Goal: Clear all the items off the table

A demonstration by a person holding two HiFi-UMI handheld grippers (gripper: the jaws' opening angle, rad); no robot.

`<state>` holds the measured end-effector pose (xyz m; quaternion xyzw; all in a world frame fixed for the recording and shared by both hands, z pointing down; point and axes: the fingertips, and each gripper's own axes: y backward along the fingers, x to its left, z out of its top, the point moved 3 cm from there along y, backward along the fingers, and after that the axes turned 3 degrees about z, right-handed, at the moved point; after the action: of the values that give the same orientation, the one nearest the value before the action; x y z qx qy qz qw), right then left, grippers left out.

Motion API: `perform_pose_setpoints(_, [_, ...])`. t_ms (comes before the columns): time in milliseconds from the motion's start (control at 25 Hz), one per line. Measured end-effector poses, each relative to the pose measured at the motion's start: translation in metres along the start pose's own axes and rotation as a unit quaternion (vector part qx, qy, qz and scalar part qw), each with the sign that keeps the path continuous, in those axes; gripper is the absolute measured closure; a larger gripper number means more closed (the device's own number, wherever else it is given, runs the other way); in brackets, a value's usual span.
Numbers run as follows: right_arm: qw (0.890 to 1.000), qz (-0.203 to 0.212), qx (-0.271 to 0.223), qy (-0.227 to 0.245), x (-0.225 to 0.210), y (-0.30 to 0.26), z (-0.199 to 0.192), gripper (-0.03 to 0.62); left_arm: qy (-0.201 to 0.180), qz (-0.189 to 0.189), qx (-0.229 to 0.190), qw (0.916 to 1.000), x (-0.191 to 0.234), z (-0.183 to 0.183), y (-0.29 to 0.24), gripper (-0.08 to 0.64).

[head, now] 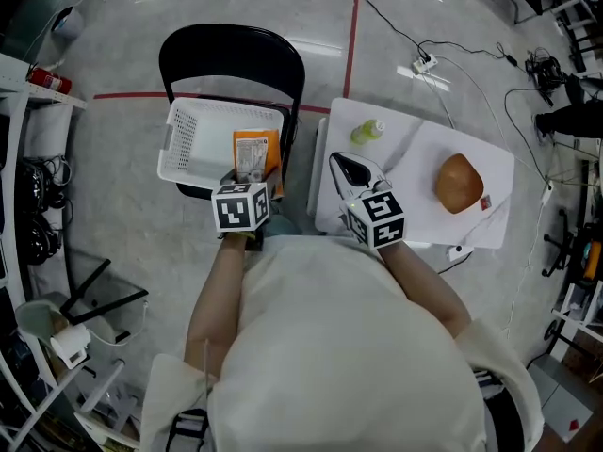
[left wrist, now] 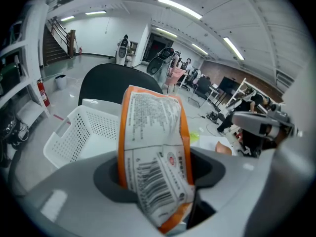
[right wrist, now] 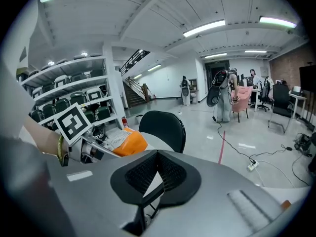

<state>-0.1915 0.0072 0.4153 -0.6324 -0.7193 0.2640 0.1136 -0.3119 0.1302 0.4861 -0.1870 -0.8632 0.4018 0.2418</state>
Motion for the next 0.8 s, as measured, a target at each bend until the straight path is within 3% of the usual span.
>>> perform_pose_setpoints(320, [0.999, -0.027, 0.007, -0.015, 0.026, -0.034, 0.016, 0.594, -0.023, -0.010, 0.043, 0.9988, 0.049, 0.001, -0.016, 0.273])
perform_pose_setpoints(800, [0.997, -0.062, 0.035, -0.043, 0.046, -0.049, 0.007, 0.594, -0.072, -0.016, 0.086, 0.9936, 0.078, -0.003, -0.050, 0.265])
